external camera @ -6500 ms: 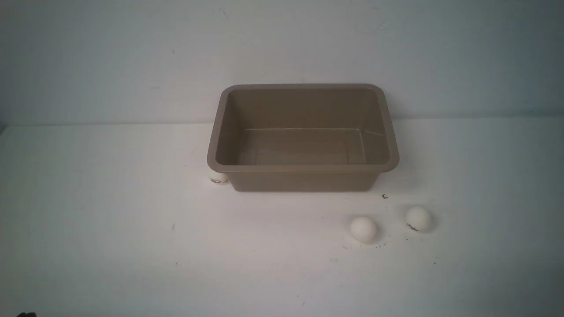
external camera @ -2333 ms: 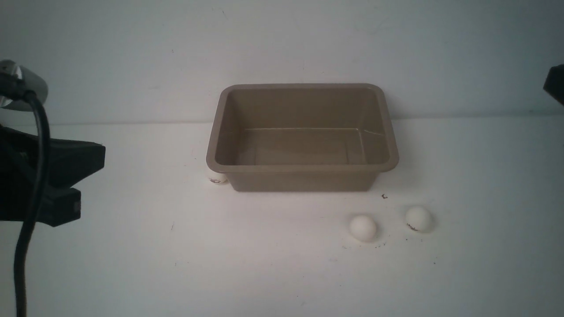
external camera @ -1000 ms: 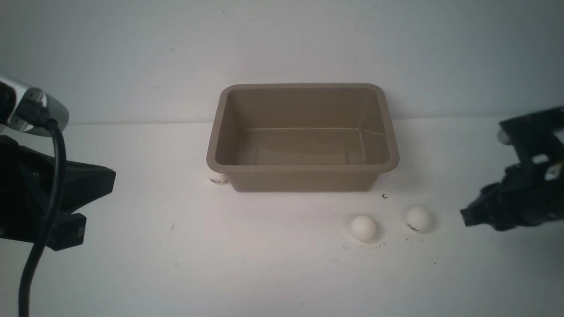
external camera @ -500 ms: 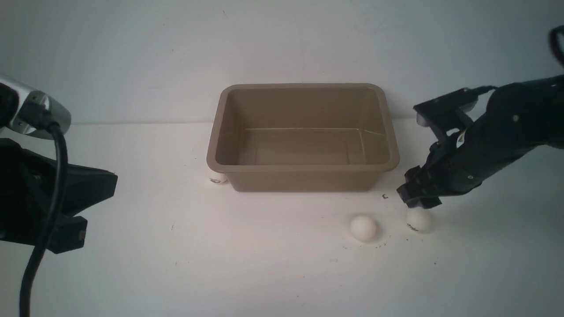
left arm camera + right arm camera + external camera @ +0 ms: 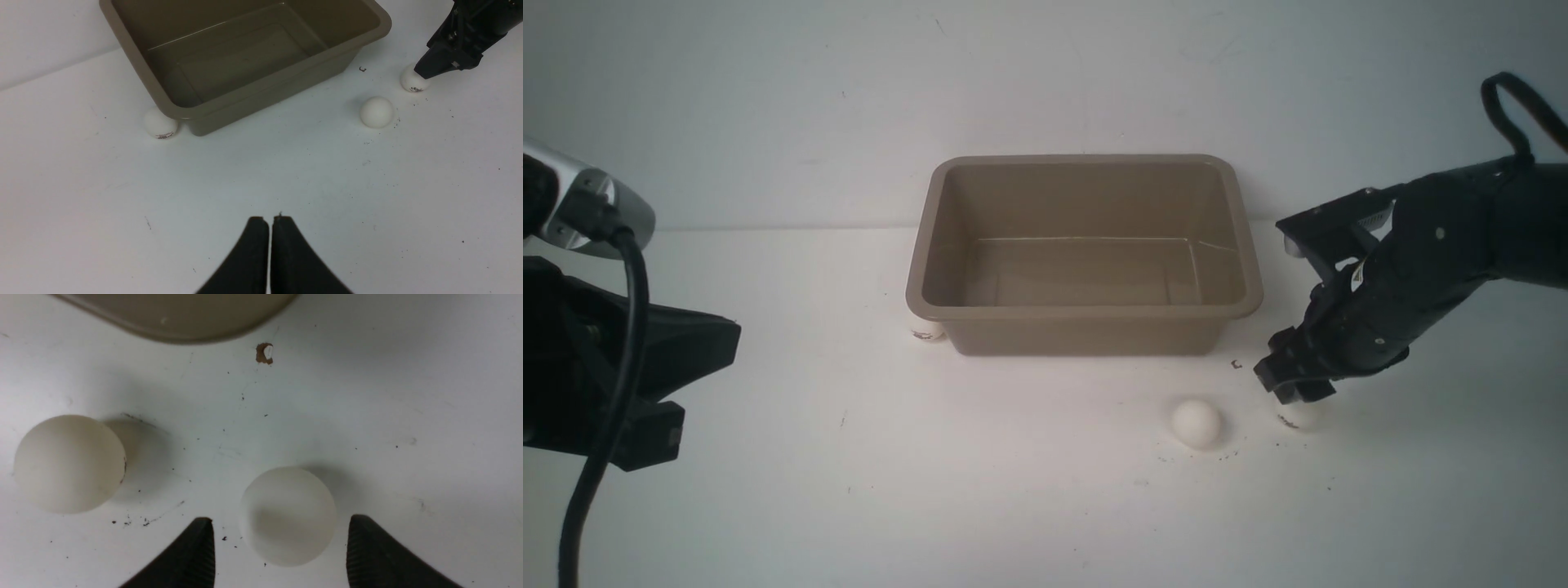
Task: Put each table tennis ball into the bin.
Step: Use the right arm to clamp the table tennis ball closest to it
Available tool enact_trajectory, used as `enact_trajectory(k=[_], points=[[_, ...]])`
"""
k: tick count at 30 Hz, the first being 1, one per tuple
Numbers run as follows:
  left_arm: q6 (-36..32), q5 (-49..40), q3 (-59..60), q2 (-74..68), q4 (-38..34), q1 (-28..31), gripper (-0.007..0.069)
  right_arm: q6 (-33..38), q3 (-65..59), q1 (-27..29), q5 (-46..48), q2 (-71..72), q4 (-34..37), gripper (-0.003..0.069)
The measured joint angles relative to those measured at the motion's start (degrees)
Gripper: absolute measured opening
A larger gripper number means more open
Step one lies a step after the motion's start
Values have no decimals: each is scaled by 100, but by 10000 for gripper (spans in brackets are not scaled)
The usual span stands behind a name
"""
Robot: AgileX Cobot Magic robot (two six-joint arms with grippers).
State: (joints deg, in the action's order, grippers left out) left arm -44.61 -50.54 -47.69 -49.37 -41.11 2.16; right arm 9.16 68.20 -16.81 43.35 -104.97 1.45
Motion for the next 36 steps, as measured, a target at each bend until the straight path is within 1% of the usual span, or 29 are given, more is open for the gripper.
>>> enact_trajectory(k=[18, 22, 26, 31, 33, 36], points=[[-22, -63, 0, 0, 0, 0, -4, 0, 39, 0, -200, -564, -24, 401], [-22, -68, 0, 0, 1, 0, -4, -34, 43, 0, -200, -612, -93, 365], [-22, -68, 0, 0, 1, 0, -4, -39, 43, 0, -122, -604, -211, 365], [-22, -68, 0, 0, 17, 0, -4, -54, 38, 0, 372, -205, -495, 365], [-22, -68, 0, 0, 39, 0, -4, -63, 33, 0, 421, 101, -447, 365], [-27, -68, 0, 0, 101, 0, -4, -55, 132, -64, 226, 739, -240, 365]])
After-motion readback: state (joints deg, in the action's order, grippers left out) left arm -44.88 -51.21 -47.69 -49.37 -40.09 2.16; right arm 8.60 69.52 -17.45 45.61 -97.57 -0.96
